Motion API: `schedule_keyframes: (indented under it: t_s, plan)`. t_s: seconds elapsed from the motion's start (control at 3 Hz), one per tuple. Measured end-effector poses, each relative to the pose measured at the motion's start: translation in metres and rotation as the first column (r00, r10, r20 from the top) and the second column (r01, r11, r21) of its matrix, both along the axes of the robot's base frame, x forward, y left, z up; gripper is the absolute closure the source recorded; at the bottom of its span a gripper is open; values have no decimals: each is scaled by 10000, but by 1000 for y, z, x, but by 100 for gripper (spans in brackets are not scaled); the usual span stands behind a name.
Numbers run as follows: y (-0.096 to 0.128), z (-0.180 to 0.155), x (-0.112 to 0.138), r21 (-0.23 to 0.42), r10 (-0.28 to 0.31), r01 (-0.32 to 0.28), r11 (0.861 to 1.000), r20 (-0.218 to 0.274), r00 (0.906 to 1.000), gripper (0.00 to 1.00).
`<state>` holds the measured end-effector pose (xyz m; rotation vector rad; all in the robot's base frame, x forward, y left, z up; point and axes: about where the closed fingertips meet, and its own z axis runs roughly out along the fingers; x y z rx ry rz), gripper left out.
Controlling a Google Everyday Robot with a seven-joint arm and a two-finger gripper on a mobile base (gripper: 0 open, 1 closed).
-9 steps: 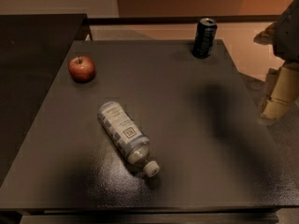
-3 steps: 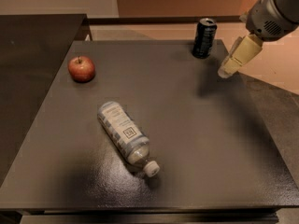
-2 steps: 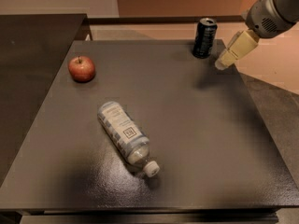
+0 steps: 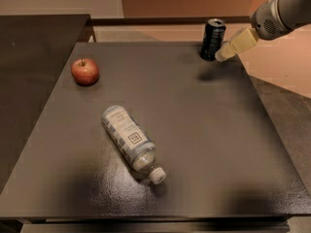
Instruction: Knock pepsi can over
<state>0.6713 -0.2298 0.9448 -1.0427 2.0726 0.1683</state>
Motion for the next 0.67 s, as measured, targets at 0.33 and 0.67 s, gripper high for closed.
schedule_keyframes:
  t_s: [0.33, 0.67]
  plan:
    - [-2, -10, 17, 736, -452, 421, 9964, 400, 9982, 0]
    - [-1, -18, 34, 1439, -710, 598, 9878, 739, 9947, 0]
